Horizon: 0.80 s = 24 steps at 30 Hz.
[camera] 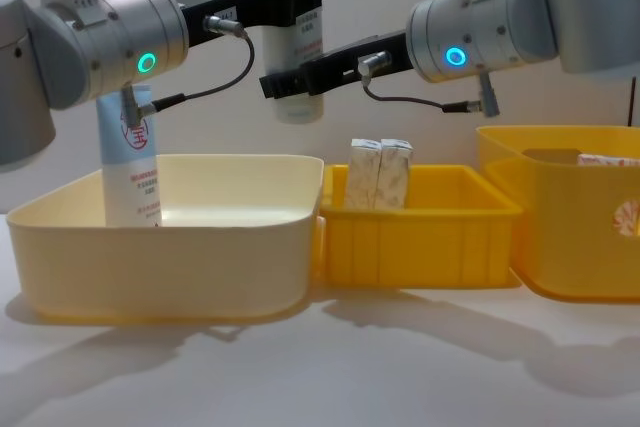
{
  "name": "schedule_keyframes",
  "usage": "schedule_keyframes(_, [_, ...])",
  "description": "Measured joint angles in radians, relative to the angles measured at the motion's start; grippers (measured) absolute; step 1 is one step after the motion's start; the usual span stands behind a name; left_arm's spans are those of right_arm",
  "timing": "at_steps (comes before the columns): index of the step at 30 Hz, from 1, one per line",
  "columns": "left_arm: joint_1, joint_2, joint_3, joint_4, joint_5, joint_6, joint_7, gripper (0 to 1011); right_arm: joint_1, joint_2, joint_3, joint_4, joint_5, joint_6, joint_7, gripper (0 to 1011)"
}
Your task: Bimanual collaborative sorting of washing and personal care products
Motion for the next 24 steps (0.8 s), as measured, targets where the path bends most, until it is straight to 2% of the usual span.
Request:
schedule_keyframes(1, [0.000,0.000,0.000,0.000,0.000,0.000,0.000,494,0.000,0.000,0.000,0.000,0.000,0.000,0.000,661])
schedule_keyframes(3, [0.000,0.000,0.000,0.000,0.000,0.000,0.000,590,0.000,0.000,0.000,0.000,0.000,0.000,0.000,661])
schedule_keyframes(4, [0.000,0.000,0.000,0.000,0.000,0.000,0.000,590,0.000,0.000,0.000,0.000,0.000,0.000,0.000,661])
schedule_keyframes(7, [0.000,0.000,0.000,0.000,0.000,0.000,0.000,700,0.000,0.001,0.000,0.000,-0.001,0.001,-0.001,661])
schedule_keyframes(8, [0.000,0.000,0.000,0.000,0.000,0.000,0.000,700,0.000,0.001,0.000,0.000,-0.002,0.001,-0.002,660])
schedule_keyframes(10, [0.000,0.000,0.000,0.000,0.000,0.000,0.000,808,0.001,0.004,0.001,-0.003,-0.006,0.003,-0.008,661])
schedule_keyframes(11, [0.000,0.000,0.000,0.000,0.000,0.000,0.000,808,0.001,0.004,0.001,-0.003,-0.006,0.003,-0.008,661])
schedule_keyframes(17, [0.000,0.000,0.000,0.000,0.000,0.000,0.000,989,0.001,0.024,0.011,-0.029,-0.025,0.028,-0.040,661])
schedule_keyframes(24, [0.000,0.000,0.000,0.000,0.000,0.000,0.000,1003,-0.005,0.058,0.029,-0.070,-0.047,0.070,-0.083,660])
